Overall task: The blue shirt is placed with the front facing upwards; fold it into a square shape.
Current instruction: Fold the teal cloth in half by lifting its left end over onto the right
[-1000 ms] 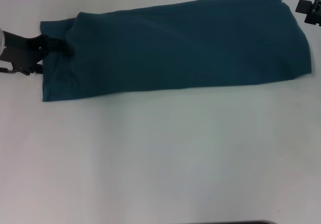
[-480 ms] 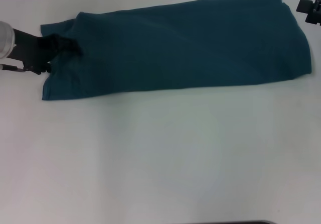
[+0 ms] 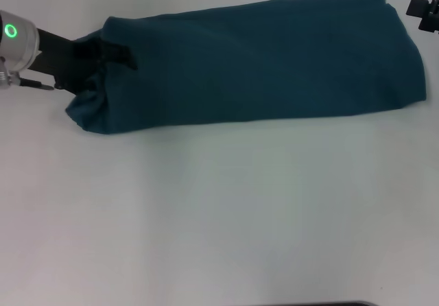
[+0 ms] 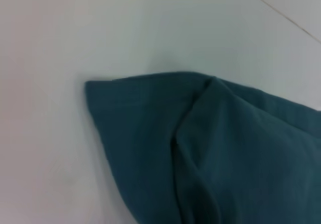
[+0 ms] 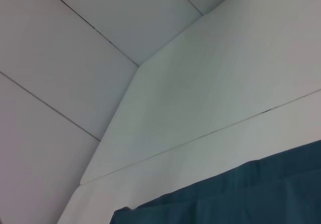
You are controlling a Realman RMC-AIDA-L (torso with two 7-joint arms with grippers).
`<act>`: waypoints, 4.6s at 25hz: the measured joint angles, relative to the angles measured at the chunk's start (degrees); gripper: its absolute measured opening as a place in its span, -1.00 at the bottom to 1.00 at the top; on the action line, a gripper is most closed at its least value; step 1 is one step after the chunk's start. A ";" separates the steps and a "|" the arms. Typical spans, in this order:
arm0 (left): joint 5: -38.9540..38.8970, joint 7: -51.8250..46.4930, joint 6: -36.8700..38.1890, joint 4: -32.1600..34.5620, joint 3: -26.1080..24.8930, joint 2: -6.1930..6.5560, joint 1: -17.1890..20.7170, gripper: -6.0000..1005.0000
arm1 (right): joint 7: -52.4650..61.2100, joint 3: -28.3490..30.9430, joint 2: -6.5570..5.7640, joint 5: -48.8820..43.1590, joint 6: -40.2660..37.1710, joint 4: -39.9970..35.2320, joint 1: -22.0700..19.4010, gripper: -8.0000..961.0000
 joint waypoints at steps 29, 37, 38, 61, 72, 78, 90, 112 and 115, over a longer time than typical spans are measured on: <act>1.81 1.24 1.54 0.43 2.05 1.14 -1.40 -0.83 | 0.08 0.02 0.10 0.00 0.20 0.09 -0.09 0.79; 1.81 1.14 1.48 0.23 2.04 1.14 -1.40 -0.99 | 0.08 -0.04 0.06 0.00 0.20 0.09 -0.14 0.79; 1.77 1.14 1.50 0.16 1.93 1.14 -1.39 -0.99 | 0.07 -0.02 0.03 0.00 0.20 0.09 -0.14 0.79; 1.88 0.77 3.32 -5.22 0.90 3.02 3.03 -0.14 | 0.07 -0.26 0.01 0.00 0.35 0.09 -0.01 0.78; 5.18 -0.34 1.09 -3.62 1.54 3.27 2.39 0.69 | 0.07 -0.43 0.01 0.00 0.49 0.09 -0.12 0.78; 5.14 -0.20 -1.27 0.12 1.53 3.07 1.96 0.92 | 0.08 -0.43 0.00 0.00 0.73 0.09 -0.13 0.77; 5.36 -0.27 -1.77 0.67 1.52 2.46 1.70 0.89 | 0.07 -0.43 0.01 0.00 0.74 0.70 -0.20 0.77; 3.62 0.08 3.31 -0.31 1.23 0.19 -1.14 0.85 | 0.03 -0.43 -0.17 0.00 0.79 0.70 -0.23 0.76; 2.13 0.27 3.95 -0.48 1.88 0.02 -1.74 0.84 | 0.02 -0.43 -0.17 0.00 0.91 0.70 -0.22 0.76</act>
